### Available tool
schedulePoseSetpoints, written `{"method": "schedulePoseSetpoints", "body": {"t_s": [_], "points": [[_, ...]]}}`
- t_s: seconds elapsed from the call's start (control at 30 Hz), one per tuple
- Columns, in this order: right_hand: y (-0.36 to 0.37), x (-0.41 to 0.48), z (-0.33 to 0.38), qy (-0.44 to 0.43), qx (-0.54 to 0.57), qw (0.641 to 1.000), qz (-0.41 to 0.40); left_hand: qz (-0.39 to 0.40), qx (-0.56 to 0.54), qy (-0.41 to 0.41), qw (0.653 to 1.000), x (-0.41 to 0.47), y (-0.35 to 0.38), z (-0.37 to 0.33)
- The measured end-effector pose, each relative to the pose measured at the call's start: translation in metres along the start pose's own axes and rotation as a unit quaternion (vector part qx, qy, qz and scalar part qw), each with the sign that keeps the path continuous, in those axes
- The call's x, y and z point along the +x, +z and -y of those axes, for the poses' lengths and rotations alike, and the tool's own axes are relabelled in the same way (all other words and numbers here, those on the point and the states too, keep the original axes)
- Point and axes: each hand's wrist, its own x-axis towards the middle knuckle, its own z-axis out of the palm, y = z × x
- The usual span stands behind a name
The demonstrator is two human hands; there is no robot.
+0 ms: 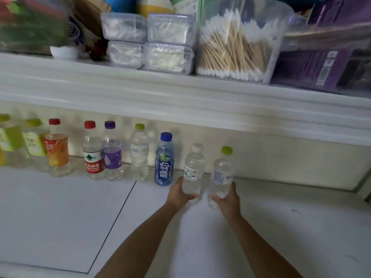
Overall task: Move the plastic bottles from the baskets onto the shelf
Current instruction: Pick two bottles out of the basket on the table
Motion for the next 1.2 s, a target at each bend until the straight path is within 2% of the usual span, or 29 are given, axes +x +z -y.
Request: {"method": "schedulePoseSetpoints", "body": {"t_s": [0.53,0.8,0.97,1.2], "points": [[-0.004,0.052,-0.001,0.011,-0.035,0.999,0.019,-0.076,0.061,-0.042,0.994,0.032,0.016,-0.011],[-0.01,0.049,-0.008,0.033,-0.072,0.994,0.071,-0.093,0.156,-0.063,0.981,0.026,0.028,-0.011],[-0.009,0.048,-0.018,0.033,-0.11,0.992,0.047,-0.1,0.209,-0.071,0.97,0.02,0.035,-0.002],[0.001,0.063,-0.01,0.045,-0.139,0.989,0.038,-0.098,0.2,-0.077,0.972,0.035,0.034,0.003]]}}
